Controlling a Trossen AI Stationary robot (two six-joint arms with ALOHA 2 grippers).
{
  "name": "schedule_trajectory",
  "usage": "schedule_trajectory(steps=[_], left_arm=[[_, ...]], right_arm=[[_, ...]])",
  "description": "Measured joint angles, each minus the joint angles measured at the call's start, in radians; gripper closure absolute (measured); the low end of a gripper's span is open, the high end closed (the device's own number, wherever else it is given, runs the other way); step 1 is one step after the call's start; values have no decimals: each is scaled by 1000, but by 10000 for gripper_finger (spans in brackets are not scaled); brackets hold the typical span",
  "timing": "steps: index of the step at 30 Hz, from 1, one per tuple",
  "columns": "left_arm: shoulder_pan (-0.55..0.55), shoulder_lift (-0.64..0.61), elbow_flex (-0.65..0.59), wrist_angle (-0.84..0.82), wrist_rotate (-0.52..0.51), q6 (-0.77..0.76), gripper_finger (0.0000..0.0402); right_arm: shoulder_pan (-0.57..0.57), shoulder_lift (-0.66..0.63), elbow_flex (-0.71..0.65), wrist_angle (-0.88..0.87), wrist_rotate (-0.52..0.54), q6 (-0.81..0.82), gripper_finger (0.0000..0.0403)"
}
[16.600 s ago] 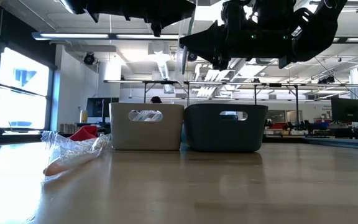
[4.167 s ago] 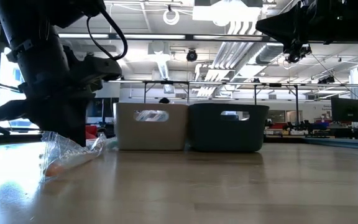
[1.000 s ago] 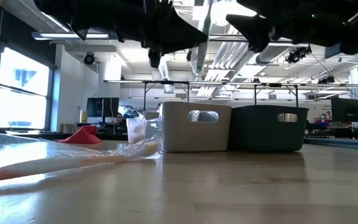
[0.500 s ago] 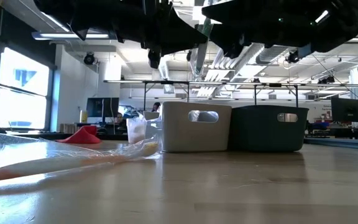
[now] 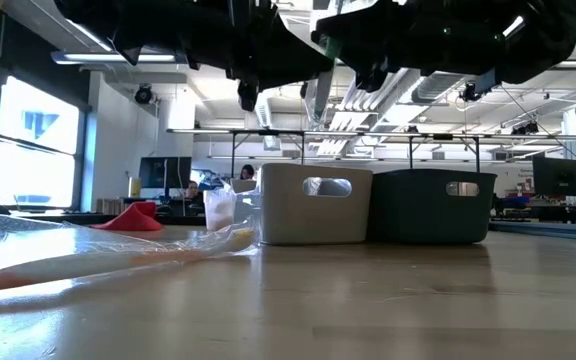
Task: Pick & Place Toothbrushes
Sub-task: Put the green toothbrush into the blue bin
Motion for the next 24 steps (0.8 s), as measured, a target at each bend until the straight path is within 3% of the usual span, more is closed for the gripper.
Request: schedule_trajectory(steps=[8,24], left_arm=[[0,0,0,-2,-6,7,375],[0,0,0,-5,-27,13,373]], right_arm=[[1,0,0,2,-7,-15,383],[1,0,-1,7,-3,-14,385]])
